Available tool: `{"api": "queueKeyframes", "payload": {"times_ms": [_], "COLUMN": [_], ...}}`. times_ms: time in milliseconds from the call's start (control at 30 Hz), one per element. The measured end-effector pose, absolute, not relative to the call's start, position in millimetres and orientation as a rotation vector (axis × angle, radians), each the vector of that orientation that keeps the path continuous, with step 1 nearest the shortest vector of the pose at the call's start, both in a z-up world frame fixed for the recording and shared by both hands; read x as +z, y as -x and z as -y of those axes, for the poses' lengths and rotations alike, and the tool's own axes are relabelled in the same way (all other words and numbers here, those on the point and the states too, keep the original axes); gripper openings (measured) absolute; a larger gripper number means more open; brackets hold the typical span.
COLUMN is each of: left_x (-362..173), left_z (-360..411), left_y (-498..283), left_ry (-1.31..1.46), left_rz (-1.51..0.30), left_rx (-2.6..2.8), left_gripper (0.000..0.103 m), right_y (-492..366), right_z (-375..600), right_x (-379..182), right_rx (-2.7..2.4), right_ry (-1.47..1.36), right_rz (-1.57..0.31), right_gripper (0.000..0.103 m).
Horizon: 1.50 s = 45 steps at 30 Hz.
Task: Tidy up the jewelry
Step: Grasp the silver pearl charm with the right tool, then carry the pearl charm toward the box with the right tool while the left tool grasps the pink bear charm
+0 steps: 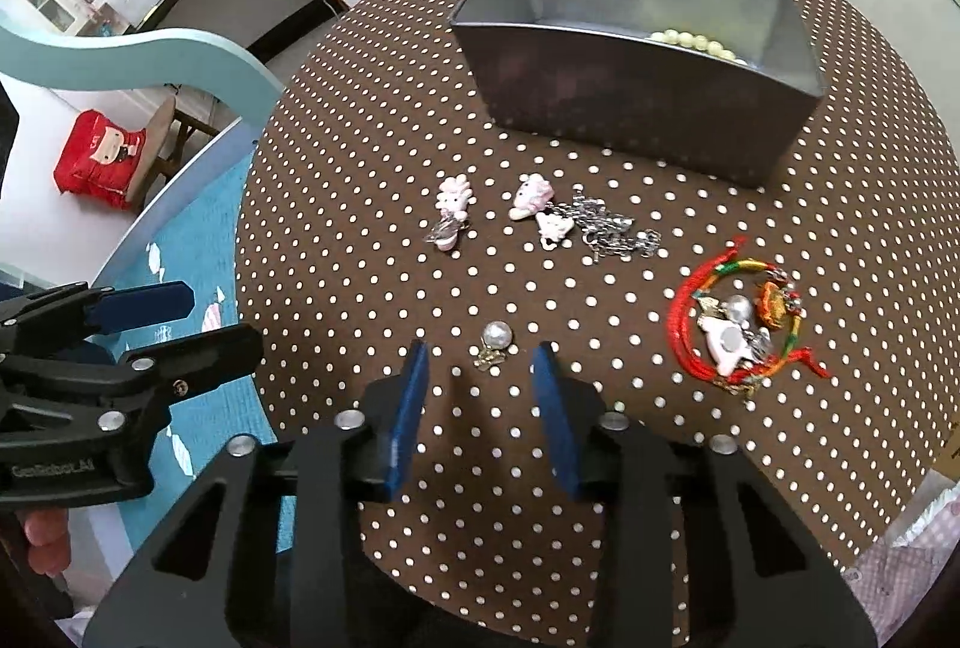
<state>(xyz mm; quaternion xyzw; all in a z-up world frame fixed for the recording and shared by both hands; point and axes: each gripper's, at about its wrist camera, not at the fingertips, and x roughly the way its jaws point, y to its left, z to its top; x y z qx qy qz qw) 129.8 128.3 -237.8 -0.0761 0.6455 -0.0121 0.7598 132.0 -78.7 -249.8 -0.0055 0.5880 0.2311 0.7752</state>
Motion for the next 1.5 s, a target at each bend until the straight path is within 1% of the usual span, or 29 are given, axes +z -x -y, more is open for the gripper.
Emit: {"api": "queueKeyframes", "payload": {"times_ms": [67, 200, 333, 400, 433, 967, 1500], "left_x": [-239, -243, -247, -249, -250, -254, -266], "left_z": [-129, -129, -127, -125, -124, -106, -72], "left_y": [-131, -134, -138, -139, -140, -156, -219], "left_ry": [0.172, 0.181, 0.183, 0.182, 0.181, 0.161, 0.137], "left_rz": [-1.41, -1.42, -1.43, -1.436, -1.441, -1.453, -1.49], "left_rx": [-0.026, -0.028, -0.031, -0.032, -0.034, -0.046, -0.097], "left_gripper": [0.07, 0.07, 0.071, 0.071, 0.071, 0.07, 0.07], "right_y": [-132, -138, -141, -142, -142, -150, -191], "right_z": [77, 77, 73, 74, 76, 104, 168], "right_x": [-252, -259, -265, -265, -265, -258, -243], "right_rx": [0.499, 0.496, 0.494, 0.495, 0.489, 0.499, 0.403], "right_ry": [0.021, 0.033, 0.035, 0.032, 0.04, -0.033, -0.115], "right_rz": [-1.27, -1.28, -1.28, -1.277, -1.274, -1.286, -1.27], "right_gripper": [0.028, 0.025, 0.016, 0.014, 0.01, 0.01, 0.01]}}
